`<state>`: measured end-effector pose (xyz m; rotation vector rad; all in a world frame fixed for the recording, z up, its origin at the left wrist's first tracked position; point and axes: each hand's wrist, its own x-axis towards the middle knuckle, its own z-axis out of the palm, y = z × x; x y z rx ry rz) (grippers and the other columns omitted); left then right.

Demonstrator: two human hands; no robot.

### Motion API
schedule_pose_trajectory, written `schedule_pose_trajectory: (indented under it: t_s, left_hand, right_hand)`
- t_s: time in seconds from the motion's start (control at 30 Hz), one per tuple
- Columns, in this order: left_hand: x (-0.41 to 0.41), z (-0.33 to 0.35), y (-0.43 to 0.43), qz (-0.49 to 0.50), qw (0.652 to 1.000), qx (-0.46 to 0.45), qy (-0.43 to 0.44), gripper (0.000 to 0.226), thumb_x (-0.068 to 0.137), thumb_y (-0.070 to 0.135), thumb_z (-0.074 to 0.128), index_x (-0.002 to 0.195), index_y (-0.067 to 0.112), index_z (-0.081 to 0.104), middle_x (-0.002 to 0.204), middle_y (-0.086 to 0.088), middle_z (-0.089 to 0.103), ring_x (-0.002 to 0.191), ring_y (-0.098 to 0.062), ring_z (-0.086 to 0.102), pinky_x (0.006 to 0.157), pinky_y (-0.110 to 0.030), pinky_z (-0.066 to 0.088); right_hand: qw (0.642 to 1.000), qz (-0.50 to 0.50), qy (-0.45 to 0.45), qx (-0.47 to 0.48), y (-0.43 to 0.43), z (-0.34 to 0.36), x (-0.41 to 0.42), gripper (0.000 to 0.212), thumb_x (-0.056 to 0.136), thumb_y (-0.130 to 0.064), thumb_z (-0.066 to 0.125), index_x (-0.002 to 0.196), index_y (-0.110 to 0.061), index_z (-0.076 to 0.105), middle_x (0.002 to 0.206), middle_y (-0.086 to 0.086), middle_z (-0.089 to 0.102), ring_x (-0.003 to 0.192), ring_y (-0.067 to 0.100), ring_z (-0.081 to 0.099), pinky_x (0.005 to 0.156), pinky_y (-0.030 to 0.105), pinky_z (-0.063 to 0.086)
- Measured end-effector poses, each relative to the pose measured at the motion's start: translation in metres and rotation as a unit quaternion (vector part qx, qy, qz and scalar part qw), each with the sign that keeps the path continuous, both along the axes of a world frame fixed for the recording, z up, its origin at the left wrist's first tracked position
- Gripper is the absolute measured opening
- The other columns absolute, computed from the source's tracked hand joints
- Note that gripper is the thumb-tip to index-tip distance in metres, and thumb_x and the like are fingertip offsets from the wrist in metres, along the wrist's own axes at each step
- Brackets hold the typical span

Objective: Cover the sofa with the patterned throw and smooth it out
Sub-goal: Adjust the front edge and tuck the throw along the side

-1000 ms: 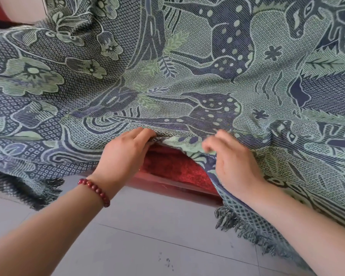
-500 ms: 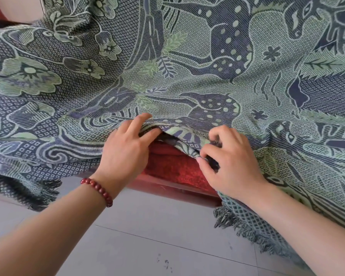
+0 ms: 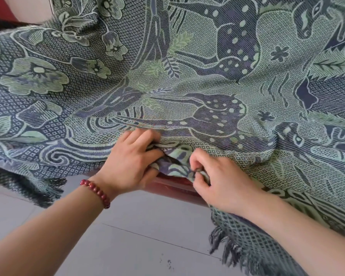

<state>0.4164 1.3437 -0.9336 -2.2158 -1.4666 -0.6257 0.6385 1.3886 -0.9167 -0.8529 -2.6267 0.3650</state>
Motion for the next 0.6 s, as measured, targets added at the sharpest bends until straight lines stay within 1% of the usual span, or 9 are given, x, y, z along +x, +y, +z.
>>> schedule_pose_trajectory:
  t_s: [0.07, 0.17, 0.23, 0.3, 0.33, 0.4, 0.47, 0.53, 0.6]
  left_hand:
    - [-0.001, -0.004, 0.0, -0.019, 0.999, 0.033, -0.021, 0.02, 0.081, 0.029, 0.053, 0.087, 0.014, 0.064, 0.109, -0.006, 0.048, 0.091, -0.03, 0.05, 0.077, -0.04, 0.041]
    - [-0.001, -0.01, 0.002, -0.012, 0.994, 0.096, -0.041, 0.019, 0.089, 0.033, 0.052, 0.095, 0.017, 0.062, 0.114, -0.005, 0.045, 0.099, -0.029, 0.047, 0.086, -0.041, 0.036]
    - [0.0, -0.009, 0.0, 0.019, 0.99, 0.137, -0.025, 0.022, 0.093, 0.035, 0.044, 0.095, 0.02, 0.059, 0.11, -0.002, 0.043, 0.093, -0.026, 0.043, 0.082, -0.039, 0.032]
    - [0.006, -0.005, -0.005, 0.016, 0.991, 0.134, 0.009, 0.027, 0.094, 0.035, 0.037, 0.087, 0.02, 0.057, 0.102, 0.001, 0.042, 0.083, -0.024, 0.041, 0.075, -0.039, 0.029]
    - [0.011, -0.005, -0.008, -0.018, 0.995, 0.096, 0.021, 0.028, 0.092, 0.035, 0.038, 0.079, 0.019, 0.058, 0.097, 0.002, 0.044, 0.079, -0.023, 0.041, 0.072, -0.038, 0.029]
    - [0.023, -0.013, -0.015, -0.137, 0.988, -0.063, 0.019, 0.026, 0.085, 0.033, 0.045, 0.066, 0.017, 0.054, 0.083, 0.0, 0.049, 0.073, -0.025, 0.046, 0.066, -0.036, 0.036]
    - [0.036, -0.029, -0.022, -0.207, 0.949, -0.237, 0.006, 0.03, 0.082, 0.033, 0.046, 0.06, 0.013, 0.052, 0.071, -0.004, 0.053, 0.066, -0.03, 0.051, 0.058, -0.037, 0.044]
    - [0.041, -0.041, -0.027, -0.195, 0.93, -0.311, 0.015, 0.036, 0.081, 0.038, 0.045, 0.059, 0.01, 0.051, 0.067, -0.006, 0.056, 0.064, -0.032, 0.053, 0.052, -0.038, 0.044]
    - [0.038, -0.045, -0.029, -0.169, 0.932, -0.321, 0.023, 0.043, 0.082, 0.047, 0.048, 0.06, 0.011, 0.052, 0.067, -0.005, 0.057, 0.063, -0.03, 0.054, 0.051, -0.036, 0.042]
  right_hand:
    - [0.998, -0.047, 0.02, -0.042, 0.002, -0.003, -0.005, 0.019, 0.088, -0.009, 0.046, 0.1, -0.023, 0.04, 0.069, -0.009, 0.048, 0.053, 0.011, 0.042, 0.052, 0.033, 0.028]
    - [0.996, -0.075, 0.049, -0.018, 0.001, -0.003, -0.012, 0.017, 0.092, -0.012, 0.039, 0.106, -0.019, 0.047, 0.086, -0.01, 0.051, 0.073, 0.015, 0.048, 0.061, 0.03, 0.029]
    - [0.994, -0.094, 0.049, 0.022, -0.002, 0.004, -0.013, 0.018, 0.091, -0.04, 0.039, 0.095, -0.026, 0.05, 0.08, -0.015, 0.052, 0.072, 0.013, 0.053, 0.055, 0.028, 0.032]
    - [0.993, -0.076, -0.002, 0.091, -0.001, 0.008, -0.011, 0.039, 0.082, -0.063, 0.042, 0.083, -0.027, 0.056, 0.072, -0.012, 0.059, 0.066, 0.013, 0.056, 0.052, 0.024, 0.035]
    - [0.992, -0.054, -0.059, 0.092, -0.002, 0.01, -0.012, 0.039, 0.08, -0.062, 0.048, 0.079, -0.025, 0.059, 0.07, -0.008, 0.062, 0.066, 0.015, 0.058, 0.052, 0.025, 0.038]
    - [0.98, 0.021, -0.199, -0.003, -0.005, 0.01, -0.015, 0.03, 0.081, -0.046, 0.058, 0.072, -0.018, 0.059, 0.061, 0.001, 0.058, 0.062, 0.019, 0.055, 0.051, 0.025, 0.037]
    - [0.931, 0.094, -0.329, -0.129, -0.01, 0.005, -0.019, 0.033, 0.083, -0.037, 0.059, 0.064, -0.011, 0.052, 0.048, 0.006, 0.044, 0.046, 0.015, 0.039, 0.044, 0.027, 0.029]
    - [0.899, 0.122, -0.384, -0.17, -0.014, -0.002, -0.021, 0.043, 0.084, -0.044, 0.06, 0.061, -0.009, 0.051, 0.045, 0.006, 0.041, 0.041, 0.015, 0.03, 0.042, 0.029, 0.026]
    - [0.889, 0.117, -0.399, -0.193, -0.013, -0.006, -0.023, 0.044, 0.083, -0.051, 0.059, 0.066, -0.01, 0.056, 0.051, 0.004, 0.046, 0.048, 0.018, 0.036, 0.046, 0.029, 0.031]
